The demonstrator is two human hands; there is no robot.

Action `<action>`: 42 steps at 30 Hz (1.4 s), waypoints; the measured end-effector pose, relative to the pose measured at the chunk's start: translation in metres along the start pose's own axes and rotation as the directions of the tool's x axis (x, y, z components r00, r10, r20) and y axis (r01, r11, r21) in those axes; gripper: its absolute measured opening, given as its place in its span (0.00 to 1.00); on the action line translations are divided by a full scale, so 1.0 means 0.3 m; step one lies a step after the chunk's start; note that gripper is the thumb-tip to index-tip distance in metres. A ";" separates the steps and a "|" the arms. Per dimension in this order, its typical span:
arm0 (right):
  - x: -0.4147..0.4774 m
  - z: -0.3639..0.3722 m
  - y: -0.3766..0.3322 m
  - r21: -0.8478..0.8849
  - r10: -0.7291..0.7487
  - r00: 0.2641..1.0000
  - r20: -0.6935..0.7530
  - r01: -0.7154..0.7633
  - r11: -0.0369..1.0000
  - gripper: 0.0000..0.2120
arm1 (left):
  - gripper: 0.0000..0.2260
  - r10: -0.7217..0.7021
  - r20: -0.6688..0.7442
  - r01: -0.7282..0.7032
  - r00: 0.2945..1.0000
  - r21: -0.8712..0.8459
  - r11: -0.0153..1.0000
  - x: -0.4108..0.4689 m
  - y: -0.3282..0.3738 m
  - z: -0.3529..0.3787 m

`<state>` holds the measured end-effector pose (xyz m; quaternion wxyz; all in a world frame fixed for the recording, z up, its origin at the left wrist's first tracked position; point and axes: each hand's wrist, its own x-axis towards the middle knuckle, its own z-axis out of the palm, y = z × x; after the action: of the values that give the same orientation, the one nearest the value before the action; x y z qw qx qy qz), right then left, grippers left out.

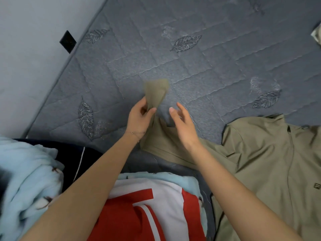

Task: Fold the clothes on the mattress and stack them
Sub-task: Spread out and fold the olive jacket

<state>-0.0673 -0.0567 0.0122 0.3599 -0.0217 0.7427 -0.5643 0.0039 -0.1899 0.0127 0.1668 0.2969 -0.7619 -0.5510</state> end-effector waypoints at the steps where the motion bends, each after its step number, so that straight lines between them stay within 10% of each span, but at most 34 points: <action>1: -0.001 -0.017 -0.010 0.075 0.027 1.000 0.000 -0.027 0.997 0.27 | 0.11 0.064 0.073 -0.069 0.995 0.070 0.995 -0.005 0.021 0.034; 7: -0.038 -0.202 -0.007 0.419 0.101 0.995 0.016 -0.099 0.903 0.27 | 0.15 0.187 0.501 -0.347 0.845 0.248 0.905 -0.089 0.128 0.268; 16: -0.120 -0.604 0.119 0.745 0.438 0.823 -0.360 -0.028 0.666 0.06 | 0.21 0.118 0.581 -0.429 0.805 0.432 0.793 -0.249 0.183 0.575; 31: -0.384 -1.407 0.487 0.713 0.505 0.681 -0.530 0.036 0.701 0.08 | 0.25 -0.006 0.611 -0.464 0.792 0.607 0.645 -0.637 0.197 1.250; 42: -0.408 -1.633 0.598 0.480 0.375 0.718 -0.586 -0.065 0.875 0.13 | 0.25 -0.078 0.584 -0.468 0.808 0.717 0.517 -0.748 0.176 1.510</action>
<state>-0.1835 0.4649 -0.0277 0.1341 0.3503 0.6761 -0.6342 -0.1013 0.2997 -0.0740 -0.1571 0.0759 -0.9724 -0.1550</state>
